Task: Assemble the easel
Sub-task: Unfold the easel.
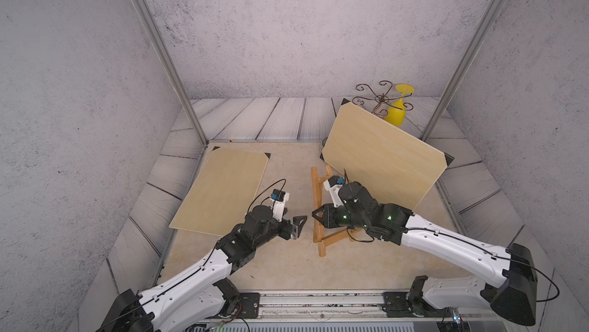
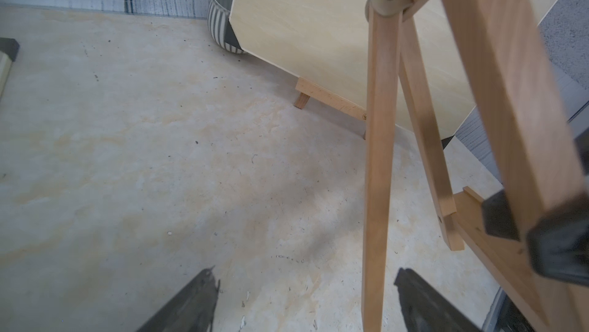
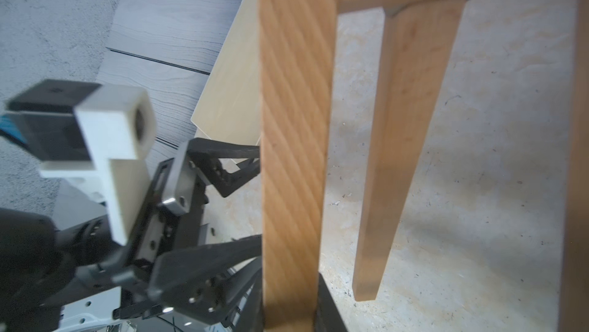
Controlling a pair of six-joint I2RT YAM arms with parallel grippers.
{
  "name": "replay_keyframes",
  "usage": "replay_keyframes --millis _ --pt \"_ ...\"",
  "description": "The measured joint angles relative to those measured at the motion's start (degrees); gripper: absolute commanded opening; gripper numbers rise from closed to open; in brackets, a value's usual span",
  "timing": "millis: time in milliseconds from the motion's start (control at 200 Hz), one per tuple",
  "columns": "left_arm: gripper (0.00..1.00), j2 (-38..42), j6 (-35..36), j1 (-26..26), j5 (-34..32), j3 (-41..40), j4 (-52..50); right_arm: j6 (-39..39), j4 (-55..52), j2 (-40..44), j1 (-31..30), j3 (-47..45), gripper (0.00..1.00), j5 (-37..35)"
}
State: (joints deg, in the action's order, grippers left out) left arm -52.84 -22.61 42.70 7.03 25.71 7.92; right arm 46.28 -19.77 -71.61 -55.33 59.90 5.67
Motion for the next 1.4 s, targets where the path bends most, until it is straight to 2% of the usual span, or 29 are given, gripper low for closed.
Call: replay_keyframes --millis 175,445,550,921,1121,1396 --pt "0.91 -2.56 2.36 1.03 2.47 -2.56 8.81 0.5 0.46 1.51 0.0 0.37 0.0 0.22" --pt "0.91 -8.15 5.25 1.44 3.28 -2.71 14.84 2.36 3.06 2.89 0.0 0.48 0.0 1.07" --pt "0.91 -10.51 5.66 1.46 0.94 -1.6 13.73 3.02 2.8 3.63 0.0 0.48 0.0 1.31" --pt "0.92 -14.21 1.57 1.51 -14.6 3.61 8.0 2.75 -0.24 7.87 0.0 0.44 0.0 1.29" --pt "0.93 -14.27 0.52 1.49 -15.78 4.98 5.4 1.16 -1.22 8.17 0.0 0.42 0.0 1.22" --pt "0.93 -12.61 -1.29 0.35 -13.86 5.73 0.81 -0.13 -2.32 8.15 0.0 0.42 0.0 1.49"
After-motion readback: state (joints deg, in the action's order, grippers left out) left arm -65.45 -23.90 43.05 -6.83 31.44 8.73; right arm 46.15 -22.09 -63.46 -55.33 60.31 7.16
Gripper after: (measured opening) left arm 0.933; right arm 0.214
